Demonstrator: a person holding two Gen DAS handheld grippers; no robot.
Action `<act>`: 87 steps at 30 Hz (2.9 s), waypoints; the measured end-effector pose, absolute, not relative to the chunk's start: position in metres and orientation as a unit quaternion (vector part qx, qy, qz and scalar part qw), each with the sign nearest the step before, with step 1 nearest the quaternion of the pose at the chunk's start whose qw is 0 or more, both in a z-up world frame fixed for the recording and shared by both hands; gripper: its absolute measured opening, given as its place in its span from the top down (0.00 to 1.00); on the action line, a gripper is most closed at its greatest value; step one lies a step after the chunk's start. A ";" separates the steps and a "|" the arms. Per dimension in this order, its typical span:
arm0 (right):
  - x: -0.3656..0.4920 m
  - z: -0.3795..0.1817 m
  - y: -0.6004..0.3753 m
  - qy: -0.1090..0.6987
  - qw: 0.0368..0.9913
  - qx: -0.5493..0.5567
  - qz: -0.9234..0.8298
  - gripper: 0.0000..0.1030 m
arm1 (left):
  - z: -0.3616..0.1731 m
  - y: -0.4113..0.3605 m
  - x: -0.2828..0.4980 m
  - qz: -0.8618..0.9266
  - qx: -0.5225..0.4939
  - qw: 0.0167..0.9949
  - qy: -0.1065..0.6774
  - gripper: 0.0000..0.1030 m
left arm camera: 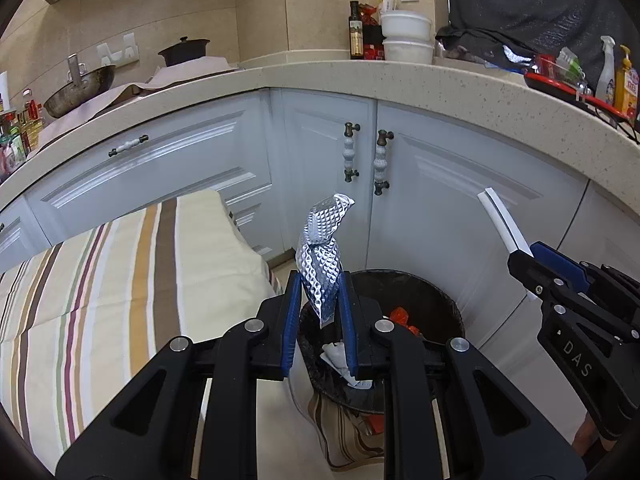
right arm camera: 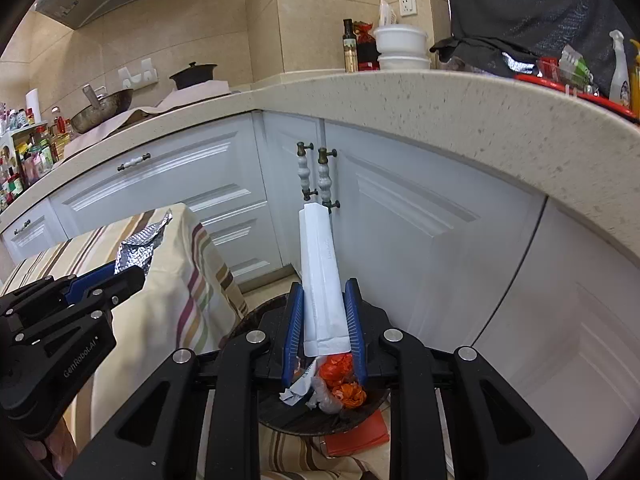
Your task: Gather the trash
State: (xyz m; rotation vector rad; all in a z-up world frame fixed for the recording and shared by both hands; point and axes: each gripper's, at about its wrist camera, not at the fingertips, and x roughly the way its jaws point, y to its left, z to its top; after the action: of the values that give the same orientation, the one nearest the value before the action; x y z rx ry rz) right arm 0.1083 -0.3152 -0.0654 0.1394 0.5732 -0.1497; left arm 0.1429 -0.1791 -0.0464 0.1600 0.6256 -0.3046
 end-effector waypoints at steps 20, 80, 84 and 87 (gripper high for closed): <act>0.151 -0.091 -0.341 0.278 0.952 0.093 -0.093 0.60 | -0.075 -0.210 0.189 -0.129 0.087 0.928 0.340 0.54; -0.071 -0.021 -0.235 0.198 0.972 0.024 -0.126 0.19 | -0.004 -0.065 -0.029 -0.148 0.046 0.964 0.218 0.13; -0.075 -0.021 -0.233 0.196 0.972 0.023 -0.127 0.19 | -0.004 -0.063 -0.032 -0.148 0.045 0.964 0.217 0.13; -0.075 -0.021 -0.232 0.195 0.972 0.023 -0.127 0.19 | -0.005 -0.062 -0.033 -0.147 0.045 0.964 0.216 0.13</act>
State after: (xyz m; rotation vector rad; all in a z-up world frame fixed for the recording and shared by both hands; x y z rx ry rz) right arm -0.0747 -0.2324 -0.0209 0.0460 0.3942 -0.2556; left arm -0.0328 -0.0620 -0.0046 0.0911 0.4368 -0.2979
